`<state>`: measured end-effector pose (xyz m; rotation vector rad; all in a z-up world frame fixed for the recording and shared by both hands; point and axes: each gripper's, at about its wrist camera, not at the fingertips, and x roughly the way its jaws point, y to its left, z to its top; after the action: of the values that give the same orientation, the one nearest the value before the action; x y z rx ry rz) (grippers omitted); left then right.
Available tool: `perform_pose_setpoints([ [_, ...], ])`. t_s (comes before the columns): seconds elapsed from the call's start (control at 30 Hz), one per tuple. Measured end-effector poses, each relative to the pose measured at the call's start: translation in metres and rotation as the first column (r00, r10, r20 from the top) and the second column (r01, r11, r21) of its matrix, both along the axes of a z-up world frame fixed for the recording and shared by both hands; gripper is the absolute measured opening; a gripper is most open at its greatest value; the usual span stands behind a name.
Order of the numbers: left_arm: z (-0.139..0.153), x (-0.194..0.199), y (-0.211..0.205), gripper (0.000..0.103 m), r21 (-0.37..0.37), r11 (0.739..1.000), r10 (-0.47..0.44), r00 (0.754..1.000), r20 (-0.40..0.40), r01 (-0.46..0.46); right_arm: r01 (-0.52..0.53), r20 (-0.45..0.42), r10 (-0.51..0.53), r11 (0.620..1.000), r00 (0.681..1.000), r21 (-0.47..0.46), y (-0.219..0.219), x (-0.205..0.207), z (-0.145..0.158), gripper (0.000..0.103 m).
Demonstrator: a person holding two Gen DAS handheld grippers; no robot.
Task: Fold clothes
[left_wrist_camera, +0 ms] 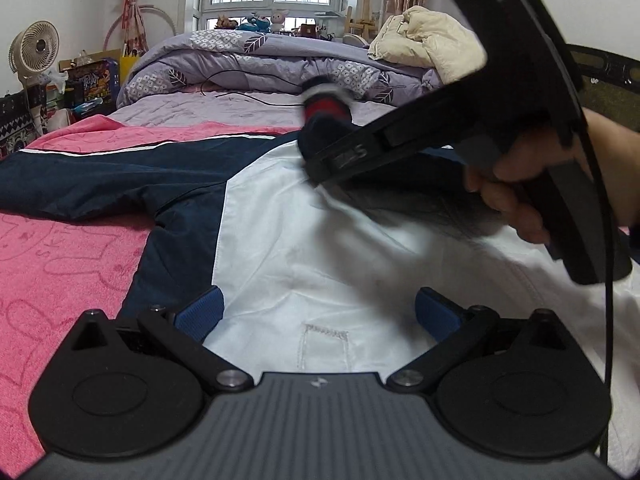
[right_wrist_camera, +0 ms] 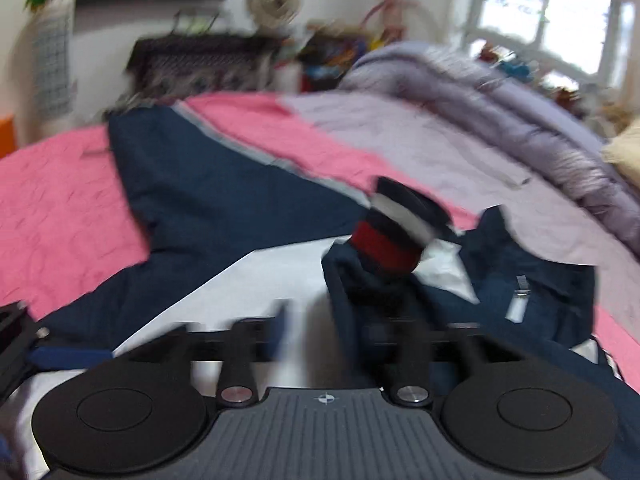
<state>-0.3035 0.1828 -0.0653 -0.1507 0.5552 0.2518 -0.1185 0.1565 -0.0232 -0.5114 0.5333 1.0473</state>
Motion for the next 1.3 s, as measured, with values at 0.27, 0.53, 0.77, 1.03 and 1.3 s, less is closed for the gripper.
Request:
perform_pose_setpoints([
  [0.27,0.0,-0.004,0.001,0.102,-0.026,1.0,-0.001,1.0,0.024,0.002,0.006,-0.14,0.016,0.989,0.99,0.151,-0.018,-0.004,0.031,0.067],
  [0.53,0.0,-0.004,0.0,0.102,-0.032,0.999,-0.001,1.0,0.031,0.002,0.107,-0.102,-0.111,0.993,0.989,-0.041,0.053,0.012,-0.001,0.024],
  [0.77,0.0,-0.004,-0.001,0.102,-0.032,0.999,-0.002,1.0,0.03,0.003,0.14,-0.197,-0.122,0.987,0.973,0.08,0.035,0.02,0.015,0.043],
  [1.03,-0.001,-0.002,0.0,0.102,-0.025,1.0,-0.002,1.0,0.026,0.003,0.404,-0.068,-0.398,0.897,0.915,0.177,-0.108,0.025,0.029,0.054],
  [1.3,-0.001,0.002,-0.003,0.102,0.004,1.0,-0.001,1.0,0.006,0.001,0.704,-0.147,-0.691,0.707,0.707,0.062,-0.209,0.055,-0.035,0.07],
])
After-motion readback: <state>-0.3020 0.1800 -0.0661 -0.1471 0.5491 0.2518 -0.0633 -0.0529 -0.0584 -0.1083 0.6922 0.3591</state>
